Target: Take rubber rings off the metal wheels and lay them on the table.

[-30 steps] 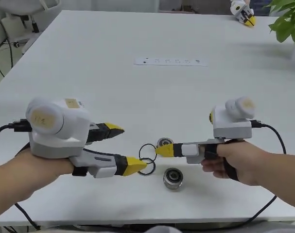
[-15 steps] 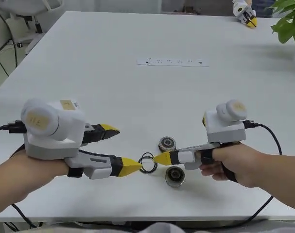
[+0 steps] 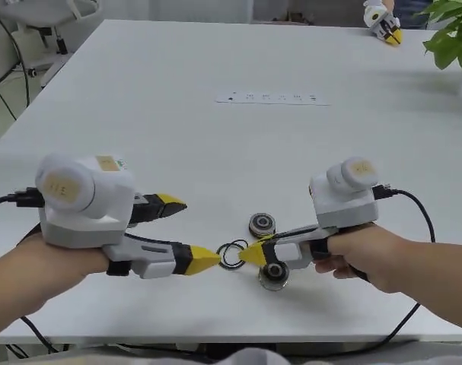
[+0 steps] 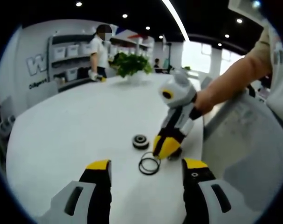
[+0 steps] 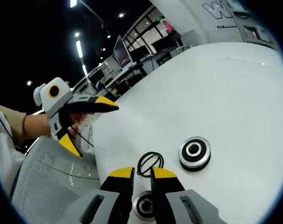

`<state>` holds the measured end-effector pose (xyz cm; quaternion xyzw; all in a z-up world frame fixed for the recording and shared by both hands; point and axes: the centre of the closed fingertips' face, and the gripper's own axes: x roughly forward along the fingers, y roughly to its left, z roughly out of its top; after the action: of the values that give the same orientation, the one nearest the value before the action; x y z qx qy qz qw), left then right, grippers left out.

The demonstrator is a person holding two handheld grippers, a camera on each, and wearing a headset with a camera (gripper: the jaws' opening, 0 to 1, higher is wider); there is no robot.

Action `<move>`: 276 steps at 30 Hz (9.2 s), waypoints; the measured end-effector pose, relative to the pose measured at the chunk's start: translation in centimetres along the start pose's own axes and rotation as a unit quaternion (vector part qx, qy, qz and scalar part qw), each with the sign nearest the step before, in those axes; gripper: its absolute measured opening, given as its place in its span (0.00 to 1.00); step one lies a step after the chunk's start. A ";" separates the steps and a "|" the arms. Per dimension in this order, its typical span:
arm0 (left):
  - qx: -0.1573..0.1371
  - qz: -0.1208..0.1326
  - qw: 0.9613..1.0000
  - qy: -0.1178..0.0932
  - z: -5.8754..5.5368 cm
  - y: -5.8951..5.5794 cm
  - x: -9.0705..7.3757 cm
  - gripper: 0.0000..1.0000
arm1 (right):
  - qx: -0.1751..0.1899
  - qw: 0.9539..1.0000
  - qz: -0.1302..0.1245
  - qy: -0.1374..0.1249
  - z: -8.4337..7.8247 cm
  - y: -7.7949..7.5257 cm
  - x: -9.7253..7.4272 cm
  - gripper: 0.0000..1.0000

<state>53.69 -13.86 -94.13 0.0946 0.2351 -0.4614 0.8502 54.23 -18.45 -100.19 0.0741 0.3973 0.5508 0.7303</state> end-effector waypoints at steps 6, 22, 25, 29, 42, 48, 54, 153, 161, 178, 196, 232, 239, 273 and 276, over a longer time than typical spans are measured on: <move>0.004 0.000 1.000 0.002 0.2 0.1 0.0 0.62 | -0.001 1.000 -0.001 -0.009 0.5 0.0 -0.2 0.18; 0.004 -0.002 1.000 0.000 1.0 0.3 0.4 0.62 | 0.005 0.999 0.005 -0.050 2.4 0.3 -1.8 0.31; 0.004 -0.002 1.000 0.000 1.1 0.4 0.5 0.62 | 0.006 0.998 0.006 -0.055 2.7 0.3 -2.1 0.32; 0.003 -0.002 1.000 -0.001 1.2 0.5 0.6 0.62 | 0.007 0.998 0.006 -0.064 3.1 0.5 -2.5 0.33; 0.004 -0.001 1.000 -0.002 1.8 0.8 1.3 0.61 | 0.011 0.996 -0.004 -0.088 3.9 0.1 -3.7 0.34; -0.001 0.000 1.000 -0.006 2.3 1.2 1.7 0.61 | 0.013 0.995 -0.015 -0.100 4.3 -0.8 -4.6 0.35; -0.005 0.002 1.000 -0.005 2.6 1.9 2.3 0.60 | 0.014 0.994 -0.031 -0.106 4.4 -2.0 -5.4 0.35; 0.068 -0.031 0.994 0.081 0.3 0.9 12.7 0.17 | -0.152 0.983 -0.101 -0.003 0.8 -6.8 -2.6 0.15; 0.057 -0.020 0.995 0.079 0.3 1.5 12.7 0.13 | -0.151 0.983 -0.102 -0.006 0.8 -6.6 -2.7 0.15; 0.048 -0.013 0.996 0.079 0.1 1.5 12.8 0.13 | -0.042 0.993 -0.103 -0.031 0.9 -6.9 -2.9 0.00; 0.048 -0.013 0.995 0.082 0.1 1.4 12.8 0.12 | 0.070 0.990 -0.069 -0.100 2.4 -6.5 -4.1 0.00; 0.061 -0.006 0.993 0.097 0.1 1.3 12.9 0.12 | 0.029 0.991 -0.065 -0.114 3.8 -5.8 -4.6 0.00; 0.061 -0.007 0.993 0.097 0.1 1.3 13.0 0.12 | -0.077 0.992 -0.088 -0.049 2.2 -6.5 -4.1 0.14; 0.054 -0.003 0.994 0.091 0.1 1.3 12.9 0.12 | -0.172 0.980 -0.102 -0.008 0.8 -7.0 -3.0 0.11; 0.053 -0.003 0.994 0.090 0.1 1.3 12.9 0.12 | -0.174 0.979 -0.103 -0.007 0.7 -6.9 -3.0 0.12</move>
<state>60.78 -22.75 -100.43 0.1804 0.2863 -0.4650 0.8181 59.63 -23.46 -101.94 -0.0919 0.2957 0.5330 0.7874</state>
